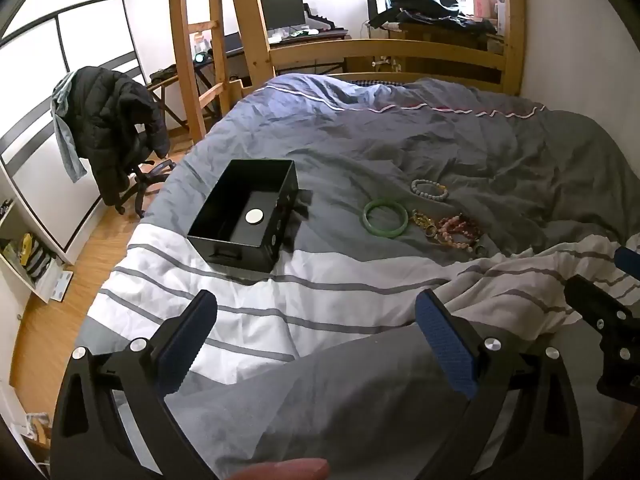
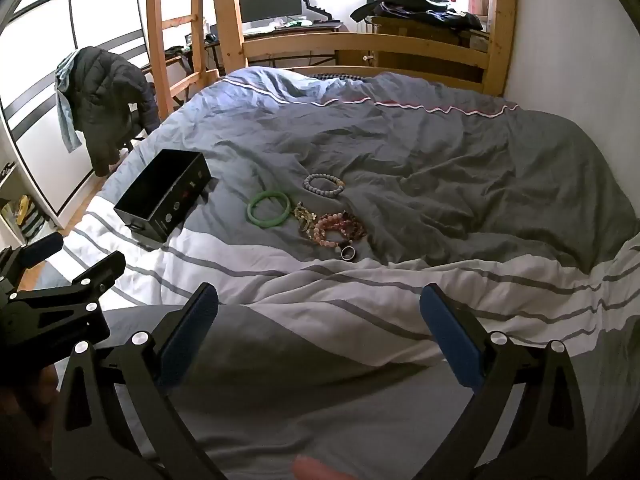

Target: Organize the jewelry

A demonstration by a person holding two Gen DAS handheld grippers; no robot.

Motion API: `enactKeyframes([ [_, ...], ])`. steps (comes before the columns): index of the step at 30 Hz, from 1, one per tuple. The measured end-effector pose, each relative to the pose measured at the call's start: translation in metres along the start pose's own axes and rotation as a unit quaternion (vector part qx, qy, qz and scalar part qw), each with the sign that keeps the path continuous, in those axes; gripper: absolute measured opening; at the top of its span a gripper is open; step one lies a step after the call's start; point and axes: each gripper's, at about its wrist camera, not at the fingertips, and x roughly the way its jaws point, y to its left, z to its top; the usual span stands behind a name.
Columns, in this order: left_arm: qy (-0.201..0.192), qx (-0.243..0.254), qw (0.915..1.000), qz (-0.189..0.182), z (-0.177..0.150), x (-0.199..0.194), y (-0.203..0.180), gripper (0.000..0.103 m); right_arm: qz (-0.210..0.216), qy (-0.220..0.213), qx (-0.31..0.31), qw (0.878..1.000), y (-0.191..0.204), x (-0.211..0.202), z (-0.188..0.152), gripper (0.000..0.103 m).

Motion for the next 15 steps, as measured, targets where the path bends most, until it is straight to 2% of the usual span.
enactKeyframes([
  [15, 0.008, 0.001, 1.0, -0.002, -0.0016, 0.0005, -0.0022, 0.098, -0.002, 0.002, -0.002, 1.0, 0.0012, 0.0011, -0.0003, 0.1],
])
